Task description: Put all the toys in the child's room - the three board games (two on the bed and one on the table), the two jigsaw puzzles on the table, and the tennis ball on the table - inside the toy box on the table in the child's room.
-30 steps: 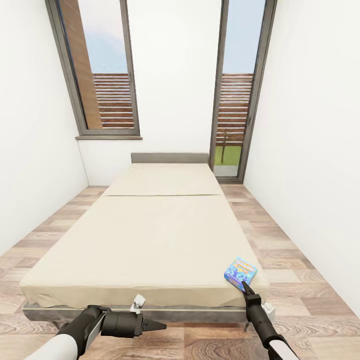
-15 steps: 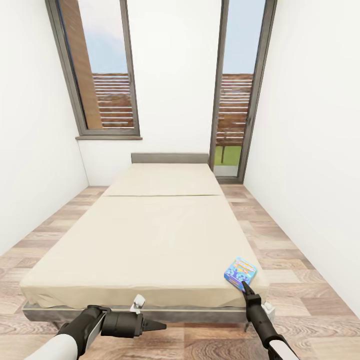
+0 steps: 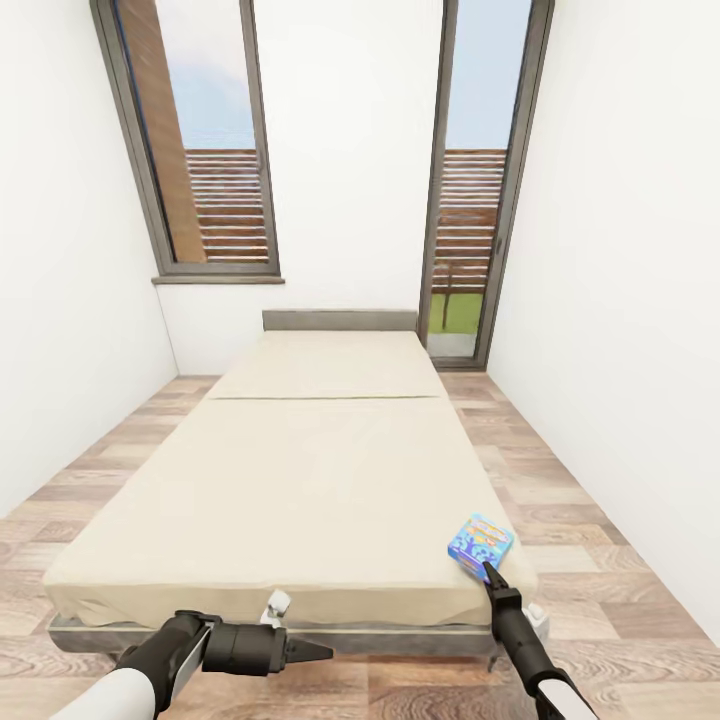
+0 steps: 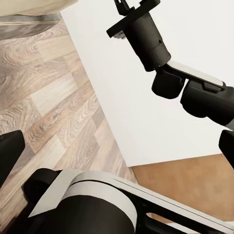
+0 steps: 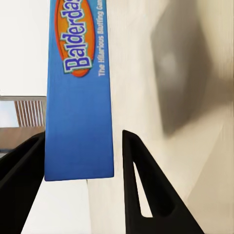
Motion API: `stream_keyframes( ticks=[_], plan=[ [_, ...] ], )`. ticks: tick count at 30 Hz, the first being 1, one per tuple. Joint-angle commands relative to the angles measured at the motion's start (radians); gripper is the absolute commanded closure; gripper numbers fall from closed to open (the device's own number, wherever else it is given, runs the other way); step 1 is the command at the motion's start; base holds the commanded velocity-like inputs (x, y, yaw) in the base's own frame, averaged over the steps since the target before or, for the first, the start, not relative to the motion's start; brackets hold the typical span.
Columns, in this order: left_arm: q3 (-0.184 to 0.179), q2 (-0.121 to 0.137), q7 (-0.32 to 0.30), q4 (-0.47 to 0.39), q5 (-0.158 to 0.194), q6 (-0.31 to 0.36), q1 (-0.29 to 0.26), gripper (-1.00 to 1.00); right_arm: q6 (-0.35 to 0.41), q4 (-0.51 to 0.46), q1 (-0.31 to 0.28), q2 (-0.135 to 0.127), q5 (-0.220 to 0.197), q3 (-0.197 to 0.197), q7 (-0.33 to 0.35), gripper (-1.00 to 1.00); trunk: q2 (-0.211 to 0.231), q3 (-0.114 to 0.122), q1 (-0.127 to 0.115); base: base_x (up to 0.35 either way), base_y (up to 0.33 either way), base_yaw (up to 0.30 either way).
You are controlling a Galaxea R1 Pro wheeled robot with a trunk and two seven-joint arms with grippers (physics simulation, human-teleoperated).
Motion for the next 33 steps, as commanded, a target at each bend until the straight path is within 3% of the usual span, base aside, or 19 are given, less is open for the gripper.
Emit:
stream_keyframes(
  ticks=[1, 8, 17, 25, 29, 33],
  plan=[
    [0.007, -0.001, 0.003, -0.001, -0.009, 0.011, 0.0, -1.0, 0.01, -0.001, -0.001, 0.0, -0.008, -0.001, 0.004, 1.0, 0.007, 0.002, -0.004, 0.0, 0.0, 0.0],
    [0.007, -0.001, 0.034, -0.001, -0.007, 0.012, -0.001, -1.0, 0.011, -0.011, -0.001, -0.001, -0.004, 0.066, 0.002, 1.0, 0.056, 0.024, -0.031, 0.0, 0.0, 0.0],
    [0.007, -0.001, 0.042, -0.001, -0.006, 0.012, 0.0, -1.0, 0.029, -0.017, -0.001, -0.001, -0.005, 0.103, 0.001, 1.0, 0.119, 0.052, -0.065, 0.0, 0.0, 0.0],
    [0.007, -0.001, 0.042, -0.001, -0.006, 0.012, -0.001, -1.0, 0.064, -0.204, -0.001, 0.001, -0.005, 0.183, -0.006, 1.0, 0.175, 0.077, -0.096, 0.0, 0.0, 0.0],
    [0.007, -0.001, 0.042, -0.001, -0.007, 0.012, -0.001, -1.0, 0.096, -0.234, -0.001, 0.003, -0.004, 0.206, -0.035, 1.0, 0.203, 0.09, -0.111, 0.0, 0.0, 0.0],
    [0.007, -0.001, 0.042, -0.001, -0.008, 0.012, -0.001, -1.0, 0.109, -0.284, -0.001, 0.001, -0.004, 0.265, -0.046, 1.0, 0.231, 0.102, -0.127, 0.0, 0.0, 0.0]
  ],
)
